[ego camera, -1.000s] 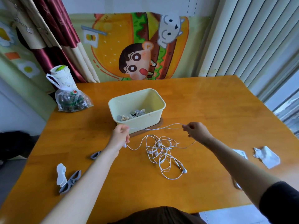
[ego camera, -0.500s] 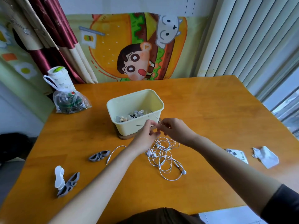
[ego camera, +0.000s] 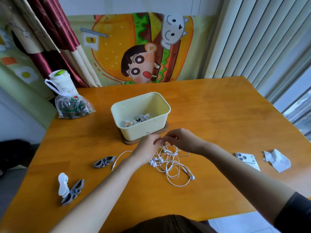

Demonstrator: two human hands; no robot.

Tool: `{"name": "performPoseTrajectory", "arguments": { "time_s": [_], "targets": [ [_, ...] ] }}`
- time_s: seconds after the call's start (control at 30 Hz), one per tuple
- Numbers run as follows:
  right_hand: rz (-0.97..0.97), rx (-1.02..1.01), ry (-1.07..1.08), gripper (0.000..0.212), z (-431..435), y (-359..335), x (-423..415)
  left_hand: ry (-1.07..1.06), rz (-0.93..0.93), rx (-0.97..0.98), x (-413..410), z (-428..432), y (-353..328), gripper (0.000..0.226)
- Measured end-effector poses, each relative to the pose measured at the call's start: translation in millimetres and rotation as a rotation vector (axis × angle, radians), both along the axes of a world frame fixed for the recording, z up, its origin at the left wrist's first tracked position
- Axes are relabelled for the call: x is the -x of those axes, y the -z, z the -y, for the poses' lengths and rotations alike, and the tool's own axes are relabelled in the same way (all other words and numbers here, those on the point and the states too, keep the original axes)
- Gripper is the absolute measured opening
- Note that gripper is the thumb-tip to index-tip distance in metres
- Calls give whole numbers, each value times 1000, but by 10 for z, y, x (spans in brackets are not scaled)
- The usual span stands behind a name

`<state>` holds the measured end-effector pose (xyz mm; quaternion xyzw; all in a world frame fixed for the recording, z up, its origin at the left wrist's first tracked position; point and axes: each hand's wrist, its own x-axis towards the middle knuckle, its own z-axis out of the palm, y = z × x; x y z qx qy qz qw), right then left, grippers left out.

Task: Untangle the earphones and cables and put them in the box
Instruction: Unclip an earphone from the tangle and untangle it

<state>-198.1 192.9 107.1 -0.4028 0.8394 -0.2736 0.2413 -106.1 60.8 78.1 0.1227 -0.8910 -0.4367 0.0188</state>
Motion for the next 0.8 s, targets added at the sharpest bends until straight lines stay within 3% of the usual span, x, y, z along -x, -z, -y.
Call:
{"name": "performPoseTrajectory", "arguments": {
  "time_s": [0.2, 0.3, 0.4, 0.47, 0.57, 0.7, 0.8],
  "targets": [
    [79, -78, 115, 24, -232, 160, 285, -369, 14, -256, -77, 467, 138, 36],
    [104, -37, 284, 30, -377, 264, 474, -473, 38, -310, -166, 678, 223, 35],
    [27, 60, 439, 24, -429, 238, 596, -531, 56, -316, -198, 786, 318, 33],
    [-85, 173, 494, 19, -378, 112, 601, -518, 38, -317, -175, 754, 288, 22],
    [-258, 243, 412, 15, -224, -142, 481, -388, -14, -355, -89, 582, 103, 37],
    [-256, 199, 206, 13, 3, -256, 235, -121, -85, -377, 55, 245, -166, 40],
    [-220, 215, 98, 16, 107, -264, 94, -15, -97, -301, 118, 67, -225, 17]
  ]
}}
